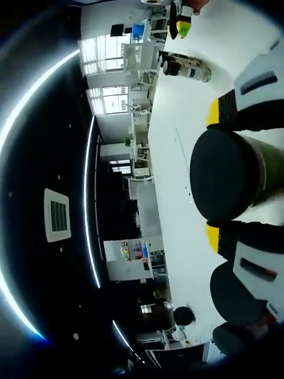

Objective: Pick up the mixed condiments and ingredients on the table and sort them into separate groups

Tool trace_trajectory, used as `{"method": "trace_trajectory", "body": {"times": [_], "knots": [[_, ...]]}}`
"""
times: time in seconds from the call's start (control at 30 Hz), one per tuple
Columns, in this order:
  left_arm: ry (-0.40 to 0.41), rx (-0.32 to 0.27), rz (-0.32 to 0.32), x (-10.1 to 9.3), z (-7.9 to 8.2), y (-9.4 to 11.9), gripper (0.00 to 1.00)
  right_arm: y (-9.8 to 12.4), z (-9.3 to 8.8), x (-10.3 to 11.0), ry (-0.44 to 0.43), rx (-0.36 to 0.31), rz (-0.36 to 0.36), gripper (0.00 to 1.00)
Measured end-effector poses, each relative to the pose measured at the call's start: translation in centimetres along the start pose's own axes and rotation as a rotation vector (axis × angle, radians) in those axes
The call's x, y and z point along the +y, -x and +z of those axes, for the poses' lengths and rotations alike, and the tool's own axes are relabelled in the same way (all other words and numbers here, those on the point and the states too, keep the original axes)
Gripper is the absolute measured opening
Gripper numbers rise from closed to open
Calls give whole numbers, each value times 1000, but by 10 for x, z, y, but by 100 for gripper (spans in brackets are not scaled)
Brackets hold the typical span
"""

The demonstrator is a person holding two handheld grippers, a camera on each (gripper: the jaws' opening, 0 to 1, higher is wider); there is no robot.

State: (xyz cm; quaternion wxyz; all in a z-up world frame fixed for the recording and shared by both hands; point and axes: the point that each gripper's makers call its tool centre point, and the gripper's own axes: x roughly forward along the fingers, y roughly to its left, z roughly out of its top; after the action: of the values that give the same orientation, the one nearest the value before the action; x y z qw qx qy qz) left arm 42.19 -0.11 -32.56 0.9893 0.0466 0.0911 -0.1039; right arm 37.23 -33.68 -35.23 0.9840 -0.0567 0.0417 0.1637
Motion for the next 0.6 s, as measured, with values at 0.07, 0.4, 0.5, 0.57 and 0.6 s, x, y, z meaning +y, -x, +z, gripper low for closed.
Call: {"method": "trace_trajectory", "body": {"times": [0.07,0.4,0.5,0.57,0.6], "knots": [[8,-7,1,1,-1,2,60,0,0,0,5,2,0,34],[26,-9,35,3,-4,6,60,-3,1,10,12,5,17,34],[18,-12,36,3,-4,6,60,-4,1,11,20,11,19,34],[16,-10,36,4,-5,5,60,-4,1,12,18,11,21,34],[14,-11,37,4,-5,5,60,-4,1,12,17,11,22,34]]}}
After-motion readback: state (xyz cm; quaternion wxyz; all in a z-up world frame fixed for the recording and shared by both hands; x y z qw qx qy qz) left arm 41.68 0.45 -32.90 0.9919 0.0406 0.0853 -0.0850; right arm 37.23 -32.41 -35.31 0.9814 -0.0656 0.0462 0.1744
